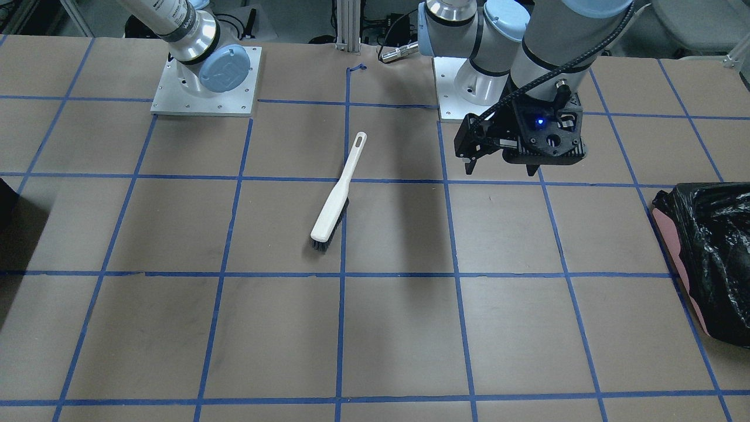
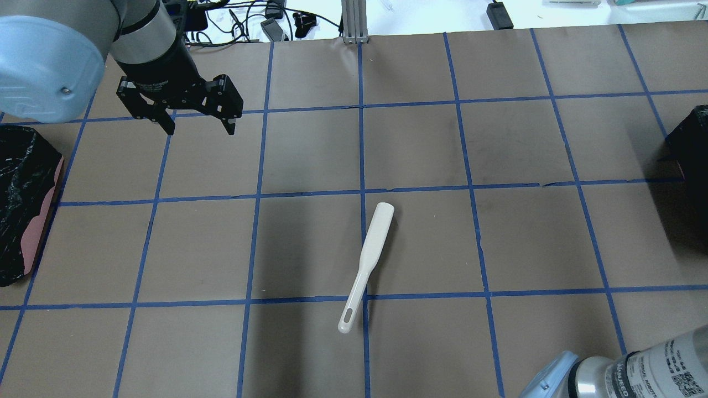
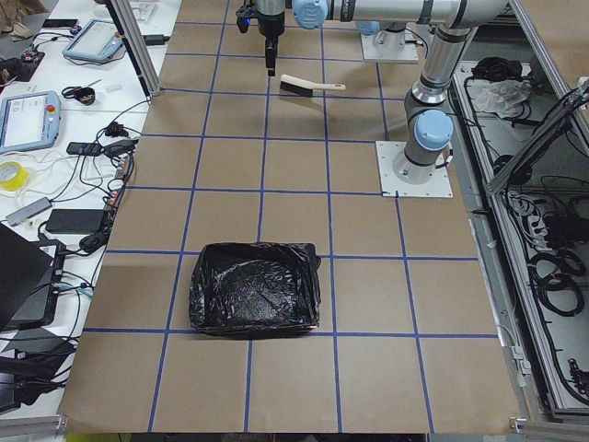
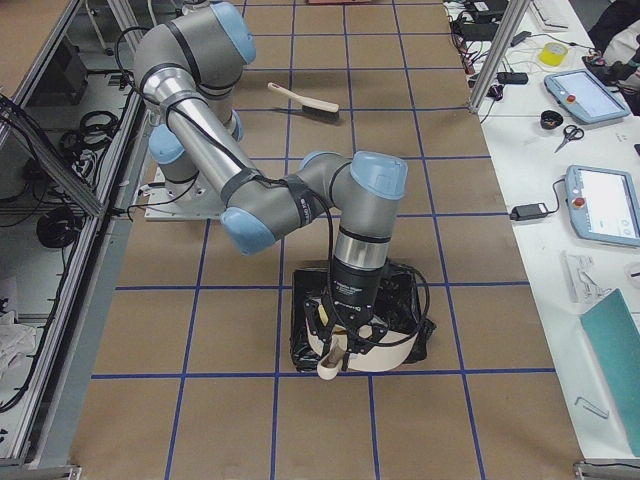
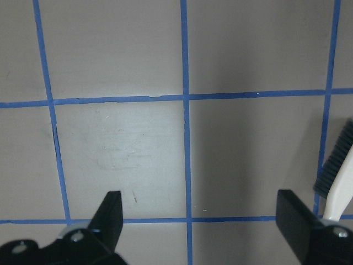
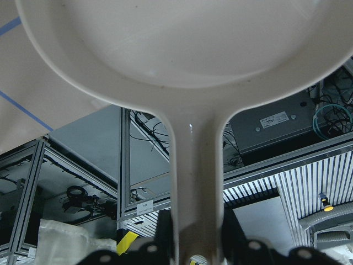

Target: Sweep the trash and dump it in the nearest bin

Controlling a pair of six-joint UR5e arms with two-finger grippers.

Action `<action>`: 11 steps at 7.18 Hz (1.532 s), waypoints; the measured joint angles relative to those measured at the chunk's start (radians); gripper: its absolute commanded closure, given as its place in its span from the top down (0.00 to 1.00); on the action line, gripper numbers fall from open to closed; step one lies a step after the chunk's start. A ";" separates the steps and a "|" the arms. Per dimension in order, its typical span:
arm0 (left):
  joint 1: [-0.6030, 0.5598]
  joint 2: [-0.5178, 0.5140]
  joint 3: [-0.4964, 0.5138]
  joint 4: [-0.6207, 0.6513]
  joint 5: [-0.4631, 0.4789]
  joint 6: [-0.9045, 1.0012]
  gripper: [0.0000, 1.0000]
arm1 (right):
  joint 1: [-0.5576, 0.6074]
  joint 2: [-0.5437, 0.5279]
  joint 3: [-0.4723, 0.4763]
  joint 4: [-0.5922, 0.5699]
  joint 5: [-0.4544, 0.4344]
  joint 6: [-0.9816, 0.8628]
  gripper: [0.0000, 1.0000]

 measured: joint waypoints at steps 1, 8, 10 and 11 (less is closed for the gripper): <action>0.000 0.003 0.000 -0.017 0.001 -0.002 1.00 | 0.001 -0.022 0.020 -0.006 -0.017 0.015 0.00; 0.047 0.031 -0.024 0.021 -0.003 0.098 1.00 | 0.003 -0.093 0.077 -0.080 -0.087 -0.008 0.00; 0.047 0.040 -0.036 0.021 -0.004 0.097 1.00 | 0.011 -0.099 0.079 -0.078 0.025 0.016 0.00; 0.048 0.045 -0.041 0.021 -0.006 0.099 1.00 | 0.031 -0.107 0.080 -0.066 0.114 0.048 0.00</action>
